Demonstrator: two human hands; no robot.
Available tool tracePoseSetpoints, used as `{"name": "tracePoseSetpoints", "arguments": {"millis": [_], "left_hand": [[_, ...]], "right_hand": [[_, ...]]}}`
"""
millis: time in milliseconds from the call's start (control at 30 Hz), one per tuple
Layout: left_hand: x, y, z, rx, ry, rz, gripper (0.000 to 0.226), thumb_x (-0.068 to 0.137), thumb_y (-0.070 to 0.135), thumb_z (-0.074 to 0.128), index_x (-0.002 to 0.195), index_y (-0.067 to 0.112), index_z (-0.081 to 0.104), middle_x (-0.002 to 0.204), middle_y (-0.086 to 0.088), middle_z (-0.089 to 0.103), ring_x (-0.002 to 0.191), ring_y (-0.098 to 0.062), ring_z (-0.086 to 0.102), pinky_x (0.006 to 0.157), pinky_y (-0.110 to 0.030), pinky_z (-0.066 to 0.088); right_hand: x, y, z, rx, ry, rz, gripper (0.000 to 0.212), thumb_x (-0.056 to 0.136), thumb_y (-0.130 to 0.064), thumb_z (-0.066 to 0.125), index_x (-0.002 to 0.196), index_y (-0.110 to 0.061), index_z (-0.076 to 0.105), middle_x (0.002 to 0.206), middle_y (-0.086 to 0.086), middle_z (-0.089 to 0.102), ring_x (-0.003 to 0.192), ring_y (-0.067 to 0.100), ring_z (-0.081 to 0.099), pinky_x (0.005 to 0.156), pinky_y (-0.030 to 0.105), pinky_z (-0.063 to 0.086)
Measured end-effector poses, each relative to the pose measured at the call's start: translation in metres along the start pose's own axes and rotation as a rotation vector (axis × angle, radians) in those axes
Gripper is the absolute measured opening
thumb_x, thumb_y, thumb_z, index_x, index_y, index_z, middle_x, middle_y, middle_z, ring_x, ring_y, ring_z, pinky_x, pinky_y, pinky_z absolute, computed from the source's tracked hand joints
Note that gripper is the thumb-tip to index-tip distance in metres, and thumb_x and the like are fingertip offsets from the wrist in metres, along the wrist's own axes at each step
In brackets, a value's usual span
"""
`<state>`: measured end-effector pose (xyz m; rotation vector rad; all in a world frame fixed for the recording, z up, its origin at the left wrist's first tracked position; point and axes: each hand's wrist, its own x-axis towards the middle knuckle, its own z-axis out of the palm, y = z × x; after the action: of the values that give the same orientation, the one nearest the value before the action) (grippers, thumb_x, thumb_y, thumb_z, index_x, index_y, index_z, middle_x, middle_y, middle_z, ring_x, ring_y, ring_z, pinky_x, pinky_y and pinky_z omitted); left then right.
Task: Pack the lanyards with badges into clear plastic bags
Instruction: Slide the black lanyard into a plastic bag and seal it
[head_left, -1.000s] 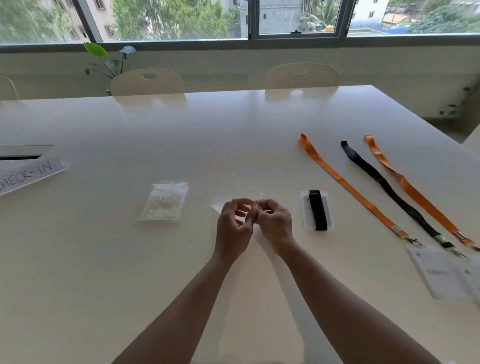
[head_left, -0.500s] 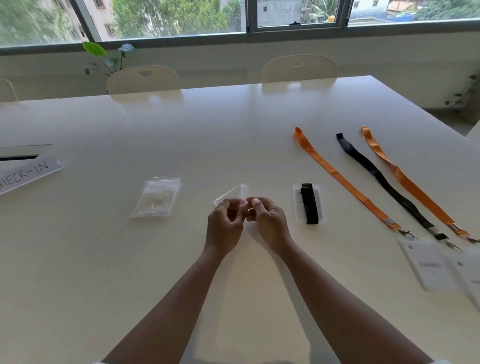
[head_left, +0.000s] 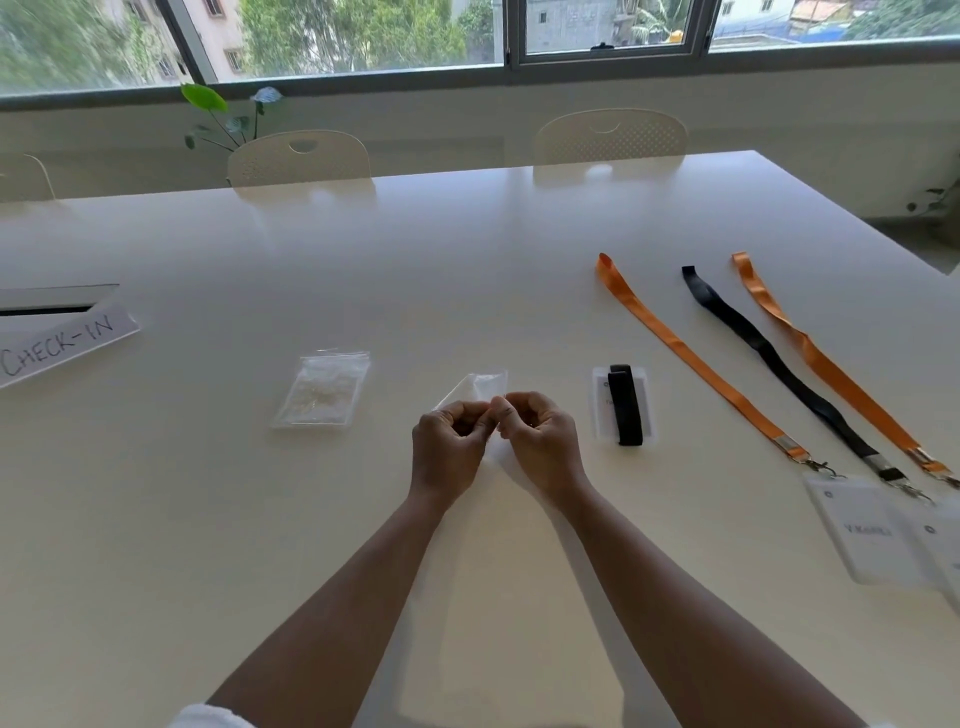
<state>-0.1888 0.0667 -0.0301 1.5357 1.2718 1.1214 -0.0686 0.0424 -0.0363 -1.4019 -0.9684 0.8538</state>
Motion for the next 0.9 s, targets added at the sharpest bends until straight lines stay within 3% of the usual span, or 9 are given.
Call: {"name": "tracePoseSetpoints", "arguments": {"millis": [200, 333, 400, 567, 667, 800, 833, 900], "left_hand": [[0.0, 0.001, -0.001, -0.031, -0.031, -0.03, 0.013, 0.077, 0.028, 0.084, 0.083, 0.018, 0.079, 0.077, 0.007, 0.076, 0.076, -0.007, 0.073, 0.07, -0.018, 0.054], [0.003, 0.0, -0.001, -0.02, -0.054, -0.077, 0.018, 0.071, 0.031, 0.088, 0.082, 0.019, 0.079, 0.078, 0.006, 0.077, 0.078, -0.008, 0.073, 0.073, -0.021, 0.056], [0.004, 0.001, -0.001, -0.01, -0.045, -0.083, 0.02, 0.07, 0.034, 0.088, 0.08, 0.02, 0.078, 0.077, 0.006, 0.076, 0.077, -0.009, 0.073, 0.072, -0.022, 0.057], [0.001, 0.001, -0.001, 0.001, 0.056, -0.01, 0.014, 0.083, 0.032, 0.078, 0.079, 0.019, 0.075, 0.067, 0.002, 0.073, 0.064, -0.014, 0.07, 0.065, -0.029, 0.057], [-0.001, -0.001, 0.002, 0.054, 0.104, 0.077, 0.012, 0.087, 0.029, 0.075, 0.084, 0.018, 0.076, 0.069, 0.007, 0.073, 0.063, -0.007, 0.07, 0.063, -0.024, 0.057], [-0.003, -0.003, 0.004, 0.095, 0.166, 0.149, 0.012, 0.088, 0.029, 0.073, 0.086, 0.017, 0.074, 0.075, 0.009, 0.072, 0.067, -0.002, 0.068, 0.061, -0.013, 0.05], [-0.003, -0.003, 0.004, 0.115, 0.183, 0.163, 0.013, 0.089, 0.03, 0.073, 0.086, 0.018, 0.073, 0.078, 0.009, 0.072, 0.068, -0.003, 0.067, 0.061, -0.013, 0.05], [-0.002, -0.005, 0.004, 0.158, 0.205, 0.187, 0.014, 0.089, 0.034, 0.071, 0.085, 0.02, 0.072, 0.08, 0.009, 0.071, 0.068, -0.004, 0.066, 0.06, -0.017, 0.052]], "right_hand": [[-0.001, -0.003, -0.001, 0.057, 0.031, 0.04, 0.019, 0.093, -0.027, 0.061, 0.079, -0.015, 0.069, 0.069, -0.003, 0.066, 0.065, 0.008, 0.061, 0.062, 0.017, 0.047], [0.001, -0.003, 0.001, 0.087, 0.049, 0.051, 0.027, 0.094, -0.018, 0.055, 0.07, -0.012, 0.065, 0.062, -0.005, 0.061, 0.065, 0.01, 0.06, 0.068, 0.025, 0.049], [0.001, -0.003, 0.001, 0.103, 0.057, 0.049, 0.023, 0.093, -0.014, 0.053, 0.076, -0.011, 0.068, 0.063, -0.005, 0.062, 0.068, 0.011, 0.061, 0.072, 0.026, 0.051], [-0.003, -0.007, 0.002, 0.013, 0.1, -0.011, 0.015, 0.089, -0.007, 0.061, 0.102, -0.014, 0.062, 0.079, -0.003, 0.066, 0.066, 0.007, 0.062, 0.06, 0.012, 0.049], [-0.004, -0.007, 0.005, -0.041, 0.125, -0.077, 0.018, 0.086, -0.007, 0.067, 0.098, -0.014, 0.054, 0.084, -0.001, 0.07, 0.069, 0.005, 0.068, 0.057, 0.013, 0.051], [-0.003, -0.001, 0.007, -0.187, 0.047, -0.105, 0.007, 0.087, -0.014, 0.069, 0.086, -0.019, 0.064, 0.071, -0.005, 0.067, 0.062, 0.002, 0.063, 0.053, 0.011, 0.045], [-0.003, 0.0, 0.008, -0.197, 0.026, -0.112, 0.005, 0.087, -0.016, 0.069, 0.09, -0.019, 0.067, 0.072, -0.008, 0.067, 0.063, 0.0, 0.063, 0.055, 0.01, 0.046], [-0.002, 0.002, 0.009, -0.235, 0.001, -0.131, 0.02, 0.086, -0.02, 0.069, 0.106, -0.017, 0.07, 0.08, -0.008, 0.069, 0.064, -0.001, 0.063, 0.06, 0.012, 0.05]]}}
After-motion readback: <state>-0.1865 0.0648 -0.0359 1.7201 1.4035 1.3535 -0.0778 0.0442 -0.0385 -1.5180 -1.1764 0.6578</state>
